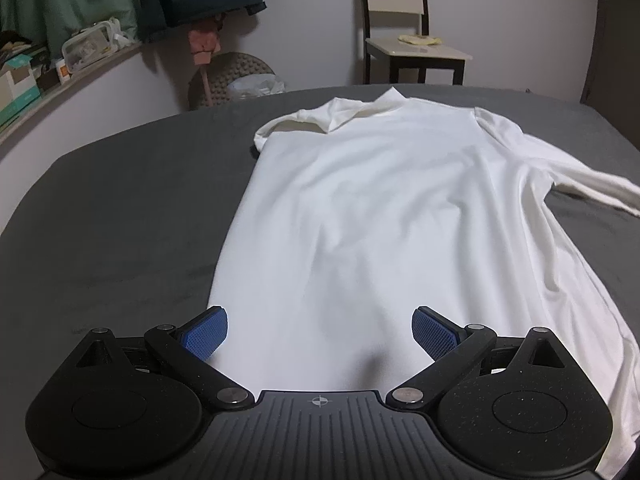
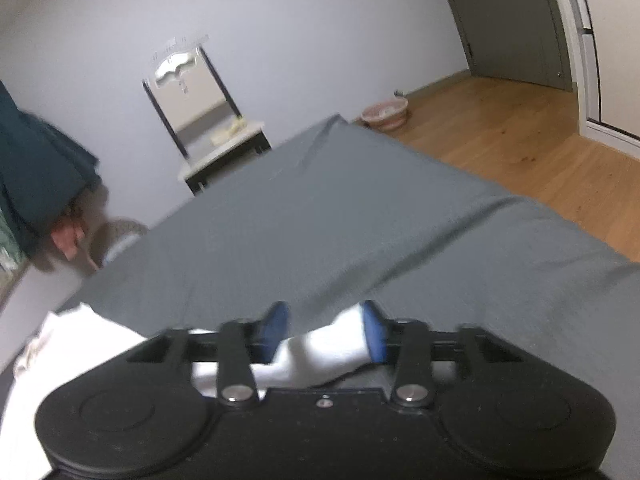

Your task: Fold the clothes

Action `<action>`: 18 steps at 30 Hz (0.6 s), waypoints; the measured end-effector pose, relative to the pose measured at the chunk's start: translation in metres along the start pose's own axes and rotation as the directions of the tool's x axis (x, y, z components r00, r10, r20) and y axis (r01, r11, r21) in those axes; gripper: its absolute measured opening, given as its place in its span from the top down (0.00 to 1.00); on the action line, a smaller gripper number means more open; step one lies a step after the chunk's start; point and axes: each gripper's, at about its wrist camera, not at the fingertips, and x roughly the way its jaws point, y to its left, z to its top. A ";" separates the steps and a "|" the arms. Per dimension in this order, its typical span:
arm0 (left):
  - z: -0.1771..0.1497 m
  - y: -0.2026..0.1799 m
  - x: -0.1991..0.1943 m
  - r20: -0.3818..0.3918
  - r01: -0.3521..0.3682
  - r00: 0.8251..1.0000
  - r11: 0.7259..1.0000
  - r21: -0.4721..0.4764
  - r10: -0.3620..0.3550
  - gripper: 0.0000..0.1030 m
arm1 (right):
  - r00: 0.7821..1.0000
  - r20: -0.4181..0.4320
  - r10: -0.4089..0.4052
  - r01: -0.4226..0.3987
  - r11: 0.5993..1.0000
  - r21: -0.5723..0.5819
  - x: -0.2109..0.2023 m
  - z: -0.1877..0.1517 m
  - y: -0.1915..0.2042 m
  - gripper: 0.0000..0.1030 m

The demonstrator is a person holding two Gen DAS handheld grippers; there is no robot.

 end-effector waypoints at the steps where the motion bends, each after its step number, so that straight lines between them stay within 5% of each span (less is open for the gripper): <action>1: 0.000 -0.002 0.000 -0.002 -0.001 1.000 1.000 0.007 0.001 0.04 | 1.000 -0.029 -0.004 0.002 0.999 -0.039 0.002 0.000 0.003 0.86; 4: -0.001 -0.006 -0.001 -0.002 -0.005 1.000 1.000 0.030 0.005 0.04 | 0.999 -0.054 -0.002 -0.007 0.987 -0.162 -0.012 -0.005 0.014 0.94; 12: -0.003 -0.007 -0.012 0.021 -0.006 1.000 0.999 0.041 0.005 0.04 | 0.977 0.038 0.210 -0.188 0.931 -0.313 -0.089 -0.018 0.063 0.96; 14: -0.004 -0.007 -0.014 0.025 -0.005 1.000 0.999 0.041 0.004 0.04 | 0.954 0.067 0.292 -0.258 0.916 -0.307 -0.111 -0.017 0.076 0.96; 18: -0.006 -0.006 -0.014 0.023 -0.007 1.000 0.999 0.045 0.006 0.04 | 0.944 0.183 0.275 -0.247 0.956 -0.159 -0.116 -0.002 0.072 0.96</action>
